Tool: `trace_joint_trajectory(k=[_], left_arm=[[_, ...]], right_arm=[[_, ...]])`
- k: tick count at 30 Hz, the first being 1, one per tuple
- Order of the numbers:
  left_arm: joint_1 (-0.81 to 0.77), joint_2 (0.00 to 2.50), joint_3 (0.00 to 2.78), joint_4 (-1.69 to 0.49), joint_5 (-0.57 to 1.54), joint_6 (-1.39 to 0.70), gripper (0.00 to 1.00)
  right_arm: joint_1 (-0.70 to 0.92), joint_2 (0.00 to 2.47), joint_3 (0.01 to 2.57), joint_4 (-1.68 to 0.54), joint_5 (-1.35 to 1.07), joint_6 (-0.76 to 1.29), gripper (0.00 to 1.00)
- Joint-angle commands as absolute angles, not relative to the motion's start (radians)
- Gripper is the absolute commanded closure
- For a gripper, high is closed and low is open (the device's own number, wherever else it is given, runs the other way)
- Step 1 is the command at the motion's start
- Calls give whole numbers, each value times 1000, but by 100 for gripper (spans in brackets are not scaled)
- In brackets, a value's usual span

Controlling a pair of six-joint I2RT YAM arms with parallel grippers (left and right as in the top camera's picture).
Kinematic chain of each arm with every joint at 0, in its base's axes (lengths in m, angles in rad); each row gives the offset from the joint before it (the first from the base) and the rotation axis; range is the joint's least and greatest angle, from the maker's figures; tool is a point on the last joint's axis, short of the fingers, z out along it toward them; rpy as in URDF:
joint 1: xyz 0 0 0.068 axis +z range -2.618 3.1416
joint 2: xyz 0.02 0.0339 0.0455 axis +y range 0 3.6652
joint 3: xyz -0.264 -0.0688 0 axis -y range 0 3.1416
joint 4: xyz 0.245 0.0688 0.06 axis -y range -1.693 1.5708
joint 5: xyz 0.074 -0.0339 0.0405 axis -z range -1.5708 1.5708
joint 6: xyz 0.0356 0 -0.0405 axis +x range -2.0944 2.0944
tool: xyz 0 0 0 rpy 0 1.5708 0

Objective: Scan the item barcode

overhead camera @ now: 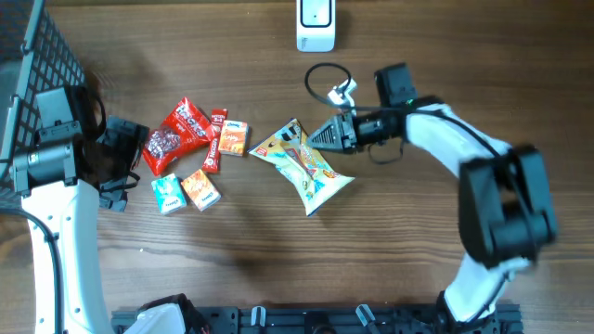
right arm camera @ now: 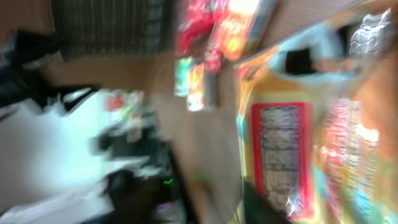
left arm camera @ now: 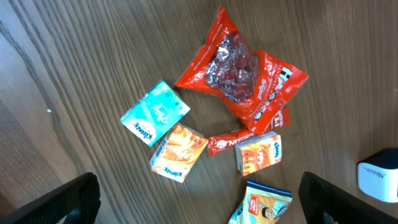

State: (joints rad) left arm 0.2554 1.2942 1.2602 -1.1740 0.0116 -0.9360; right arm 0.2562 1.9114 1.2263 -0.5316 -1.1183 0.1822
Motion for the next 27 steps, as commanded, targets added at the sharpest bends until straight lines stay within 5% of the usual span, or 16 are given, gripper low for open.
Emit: trace_joint_trajectory(k=[1, 5, 10, 20, 27], left_arm=[[260, 1296, 1263, -1170, -2, -924, 0], [260, 1296, 1263, -1161, -2, -924, 0], [260, 1296, 1263, -1163, -1, -924, 0], [260, 1296, 1263, -1167, -2, -924, 0], [260, 1296, 1263, -1159, -2, -924, 0]], right_arm=[[293, 1718, 1327, -693, -548, 123, 4], [395, 1633, 1335, -780, -170, 123, 0], [497, 1660, 1316, -744, -212, 129, 0], [739, 1882, 1316, -765, 133, 134, 0], [775, 1973, 1316, -783, 171, 130, 0]])
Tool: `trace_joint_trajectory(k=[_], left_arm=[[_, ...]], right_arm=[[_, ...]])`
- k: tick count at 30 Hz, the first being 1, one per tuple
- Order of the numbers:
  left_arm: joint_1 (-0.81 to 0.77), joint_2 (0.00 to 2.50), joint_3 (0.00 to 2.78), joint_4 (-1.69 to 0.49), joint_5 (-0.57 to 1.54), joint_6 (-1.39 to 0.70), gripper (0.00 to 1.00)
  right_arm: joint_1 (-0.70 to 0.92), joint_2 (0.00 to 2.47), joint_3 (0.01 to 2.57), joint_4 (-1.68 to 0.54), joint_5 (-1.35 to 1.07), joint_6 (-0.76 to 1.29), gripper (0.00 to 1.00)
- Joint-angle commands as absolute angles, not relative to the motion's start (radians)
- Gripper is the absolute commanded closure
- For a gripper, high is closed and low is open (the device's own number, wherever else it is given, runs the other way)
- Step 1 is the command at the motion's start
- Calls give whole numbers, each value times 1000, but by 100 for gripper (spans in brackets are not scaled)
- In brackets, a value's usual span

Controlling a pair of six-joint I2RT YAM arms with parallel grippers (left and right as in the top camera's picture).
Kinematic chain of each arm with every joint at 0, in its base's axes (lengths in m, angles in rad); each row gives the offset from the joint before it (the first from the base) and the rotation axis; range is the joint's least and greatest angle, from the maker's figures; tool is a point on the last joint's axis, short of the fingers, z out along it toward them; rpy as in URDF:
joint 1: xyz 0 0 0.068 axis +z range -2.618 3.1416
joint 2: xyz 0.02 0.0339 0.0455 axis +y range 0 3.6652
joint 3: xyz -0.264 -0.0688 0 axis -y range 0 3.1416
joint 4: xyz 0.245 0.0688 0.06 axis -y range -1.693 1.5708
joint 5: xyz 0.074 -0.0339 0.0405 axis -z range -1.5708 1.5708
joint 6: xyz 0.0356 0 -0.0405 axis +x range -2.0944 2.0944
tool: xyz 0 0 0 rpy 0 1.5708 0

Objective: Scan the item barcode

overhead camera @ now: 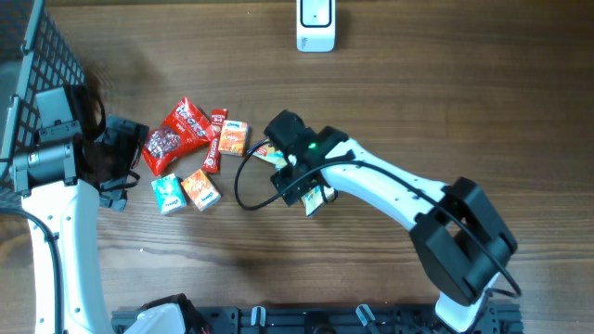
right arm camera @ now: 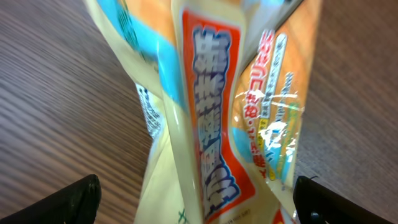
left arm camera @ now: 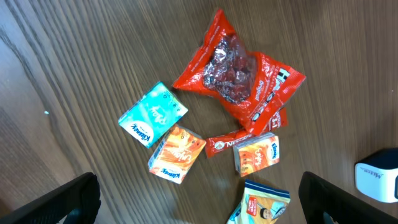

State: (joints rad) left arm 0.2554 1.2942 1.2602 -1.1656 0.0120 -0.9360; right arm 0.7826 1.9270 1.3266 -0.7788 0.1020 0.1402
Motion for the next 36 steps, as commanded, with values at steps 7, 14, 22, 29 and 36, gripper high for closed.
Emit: trace_joint_trajectory(k=[7, 14, 22, 29, 36], left_arm=[[260, 1296, 1263, -1158, -2, -924, 0], [260, 1296, 1263, -1156, -2, -923, 0], [260, 1296, 1263, -1155, -2, -924, 0], [260, 1296, 1263, -1156, -2, -924, 0], [260, 1296, 1263, -1157, -2, -923, 0]], right_arm=[[763, 2110, 1316, -722, 291, 109, 0], [751, 2135, 1316, -685, 190, 3, 44], [741, 2133, 1353, -742, 80, 29, 96], [650, 2127, 1528, -899, -262, -45, 96], [462, 2128, 1576, -914, -822, -142, 96]])
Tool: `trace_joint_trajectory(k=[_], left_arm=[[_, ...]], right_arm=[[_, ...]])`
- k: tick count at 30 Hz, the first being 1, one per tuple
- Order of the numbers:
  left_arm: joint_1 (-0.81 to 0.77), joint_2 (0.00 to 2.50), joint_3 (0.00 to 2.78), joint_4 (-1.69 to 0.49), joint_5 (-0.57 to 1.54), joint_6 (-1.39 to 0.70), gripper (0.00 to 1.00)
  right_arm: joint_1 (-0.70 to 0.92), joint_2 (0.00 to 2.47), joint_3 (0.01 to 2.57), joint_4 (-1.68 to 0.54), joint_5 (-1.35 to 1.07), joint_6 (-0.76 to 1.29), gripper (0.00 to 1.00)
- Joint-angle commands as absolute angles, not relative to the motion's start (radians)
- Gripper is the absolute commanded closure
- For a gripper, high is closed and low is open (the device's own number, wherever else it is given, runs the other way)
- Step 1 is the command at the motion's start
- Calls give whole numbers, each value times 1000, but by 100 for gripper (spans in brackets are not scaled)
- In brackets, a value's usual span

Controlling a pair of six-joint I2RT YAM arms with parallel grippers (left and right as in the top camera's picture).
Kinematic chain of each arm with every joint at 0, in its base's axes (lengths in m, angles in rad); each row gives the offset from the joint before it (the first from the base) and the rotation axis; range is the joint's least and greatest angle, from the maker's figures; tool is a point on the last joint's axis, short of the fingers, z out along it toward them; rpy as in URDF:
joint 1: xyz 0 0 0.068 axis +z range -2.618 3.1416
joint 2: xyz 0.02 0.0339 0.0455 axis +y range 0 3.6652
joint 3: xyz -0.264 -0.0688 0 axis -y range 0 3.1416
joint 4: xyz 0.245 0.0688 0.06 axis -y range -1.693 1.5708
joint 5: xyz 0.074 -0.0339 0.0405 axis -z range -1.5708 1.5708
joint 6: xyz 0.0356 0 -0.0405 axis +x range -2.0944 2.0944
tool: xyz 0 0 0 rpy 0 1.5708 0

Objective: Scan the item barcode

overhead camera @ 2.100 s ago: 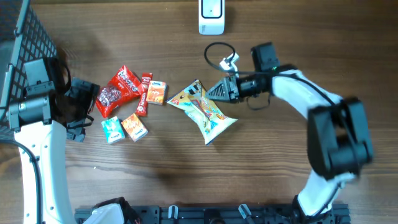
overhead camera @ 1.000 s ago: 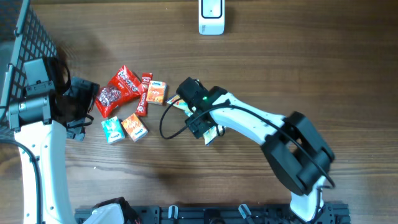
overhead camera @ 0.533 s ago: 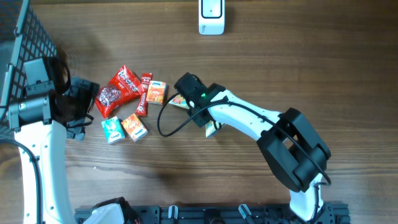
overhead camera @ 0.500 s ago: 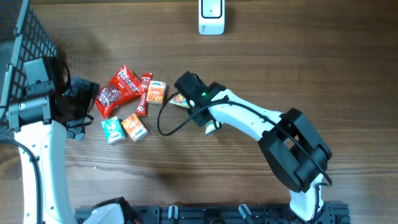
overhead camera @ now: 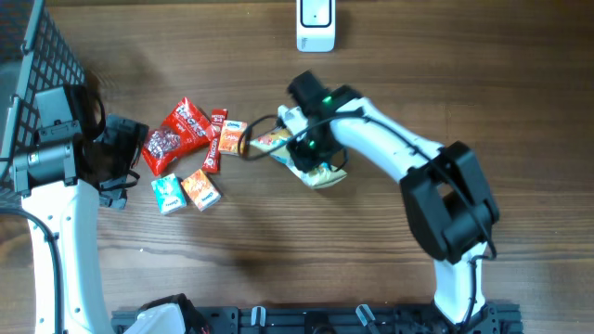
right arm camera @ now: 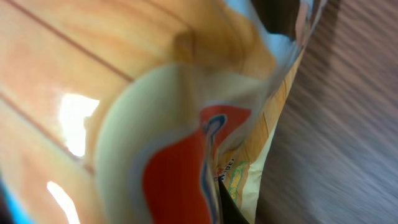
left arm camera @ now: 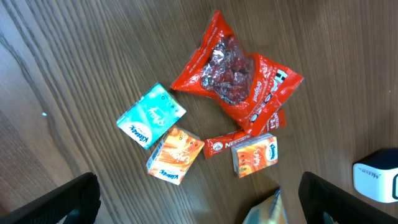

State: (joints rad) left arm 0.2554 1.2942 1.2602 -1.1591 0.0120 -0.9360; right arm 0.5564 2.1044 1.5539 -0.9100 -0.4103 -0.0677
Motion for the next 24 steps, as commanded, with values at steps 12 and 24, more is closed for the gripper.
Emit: trace_joint_trajectory(k=[12, 24], left_arm=[[260, 1296, 1263, -1156, -2, -924, 0], [260, 1296, 1263, -1156, -2, -924, 0]], right_arm=[[273, 2181, 1398, -803, -1338, -257, 96], [271, 2233, 1367, -653, -1537, -62, 95]])
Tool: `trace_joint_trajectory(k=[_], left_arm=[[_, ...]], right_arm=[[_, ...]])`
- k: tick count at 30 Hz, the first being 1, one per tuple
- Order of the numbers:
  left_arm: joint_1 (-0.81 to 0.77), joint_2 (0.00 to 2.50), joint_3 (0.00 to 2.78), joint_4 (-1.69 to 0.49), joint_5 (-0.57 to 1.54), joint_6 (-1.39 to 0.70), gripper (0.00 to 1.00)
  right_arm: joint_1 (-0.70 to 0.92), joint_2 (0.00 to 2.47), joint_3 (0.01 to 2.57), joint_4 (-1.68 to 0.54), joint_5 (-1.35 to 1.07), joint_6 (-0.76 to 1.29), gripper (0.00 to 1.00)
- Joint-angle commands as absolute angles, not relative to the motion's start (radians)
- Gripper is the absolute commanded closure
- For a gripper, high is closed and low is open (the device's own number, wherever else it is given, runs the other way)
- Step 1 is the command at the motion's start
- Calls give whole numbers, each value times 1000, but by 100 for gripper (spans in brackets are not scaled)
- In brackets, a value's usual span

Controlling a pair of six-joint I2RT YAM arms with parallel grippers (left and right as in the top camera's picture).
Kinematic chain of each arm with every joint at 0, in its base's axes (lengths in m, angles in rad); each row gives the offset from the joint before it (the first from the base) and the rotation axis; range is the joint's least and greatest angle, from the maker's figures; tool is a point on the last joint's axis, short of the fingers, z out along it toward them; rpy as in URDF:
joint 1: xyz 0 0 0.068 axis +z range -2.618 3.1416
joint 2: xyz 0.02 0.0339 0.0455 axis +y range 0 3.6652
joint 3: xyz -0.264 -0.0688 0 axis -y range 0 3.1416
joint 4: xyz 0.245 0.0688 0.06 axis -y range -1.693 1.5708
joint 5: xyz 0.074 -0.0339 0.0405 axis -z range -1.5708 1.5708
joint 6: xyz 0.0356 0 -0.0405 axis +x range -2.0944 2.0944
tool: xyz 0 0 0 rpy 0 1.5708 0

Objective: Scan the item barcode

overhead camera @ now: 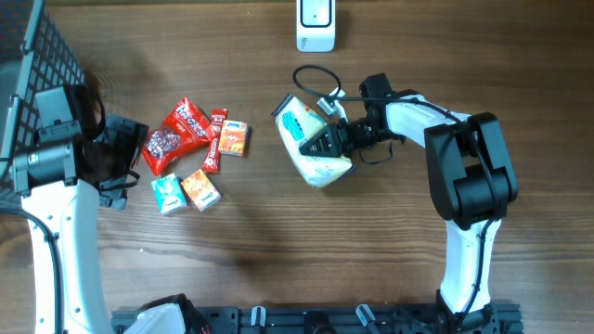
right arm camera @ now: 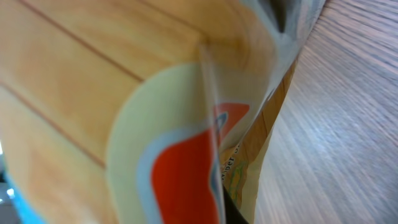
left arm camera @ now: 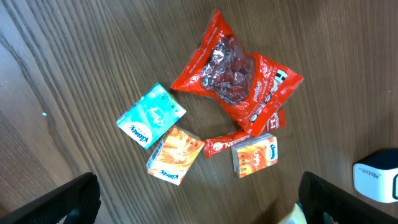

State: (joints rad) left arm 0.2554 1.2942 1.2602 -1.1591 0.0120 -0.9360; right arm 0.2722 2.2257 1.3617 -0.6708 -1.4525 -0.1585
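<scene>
The snack bag [overhead camera: 311, 141] is held off the table at centre, its pale back with a blue panel turned upward. My right gripper [overhead camera: 334, 139] is shut on the bag's right edge, reaching in from the right. In the right wrist view the bag [right arm camera: 124, 93] fills the frame and hides the fingers. The white scanner [overhead camera: 316, 24] stands at the far edge, above the bag. My left gripper [overhead camera: 116, 165] hangs open at the left over bare wood, its fingers [left arm camera: 53, 200] at the bottom corners of the left wrist view.
A red candy bag [overhead camera: 176, 135], a red bar [overhead camera: 216, 139], an orange pack [overhead camera: 234, 139], a teal pack [overhead camera: 167, 194] and another orange pack [overhead camera: 201, 188] lie left of centre. A wire basket [overhead camera: 37, 51] stands at the far left. A black cable [overhead camera: 320, 79] loops near the right wrist.
The right arm has swung round, so the gripper now reaches the bag from the right instead of from the far side. The bag now shows its pale back upward. The left arm is still.
The bag first lay flat, colourful face up, with my right gripper at its upper right edge. Then the arm lay across the bag, with the bag close before the wrist camera. Later the bag was bunched in the grip, and now it is held turned over below the scanner.
</scene>
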Motion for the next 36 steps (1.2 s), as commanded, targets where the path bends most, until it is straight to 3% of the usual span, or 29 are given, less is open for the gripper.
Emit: trace_joint_trajectory(k=[1, 2, 7, 9, 10, 11, 15, 22, 29, 36], left_arm=[[260, 1296, 1263, -1156, -2, -924, 0], [260, 1296, 1263, -1156, -2, -924, 0], [260, 1296, 1263, -1156, -2, -924, 0], [260, 1296, 1263, -1156, -2, -924, 0], [260, 1296, 1263, -1156, -2, -924, 0], [260, 1296, 1263, -1155, -2, -924, 0], [260, 1296, 1263, -1155, -2, -923, 0], [260, 1296, 1263, -1151, -2, -924, 0], [260, 1296, 1263, -1151, -2, -924, 0], [260, 1296, 1263, -1148, -2, -924, 0]], right_arm=[[271, 2233, 1367, -645, -1484, -15, 74], [271, 2233, 1367, -640, -1416, 30, 64], [268, 2228, 1369, -640, -1204, 154, 50], [261, 2220, 1373, -645, -1158, 165, 35], [255, 2214, 1378, -653, -1115, 173, 19], [248, 2206, 1385, -669, -1049, 193, 11], [195, 2162, 1508, -871, -648, 199, 5], [155, 2119, 1841, -1211, -282, 113, 4], [204, 2068, 2161, -1425, -171, 32, 0], [356, 2056, 2162, -1442, -165, -49, 1]])
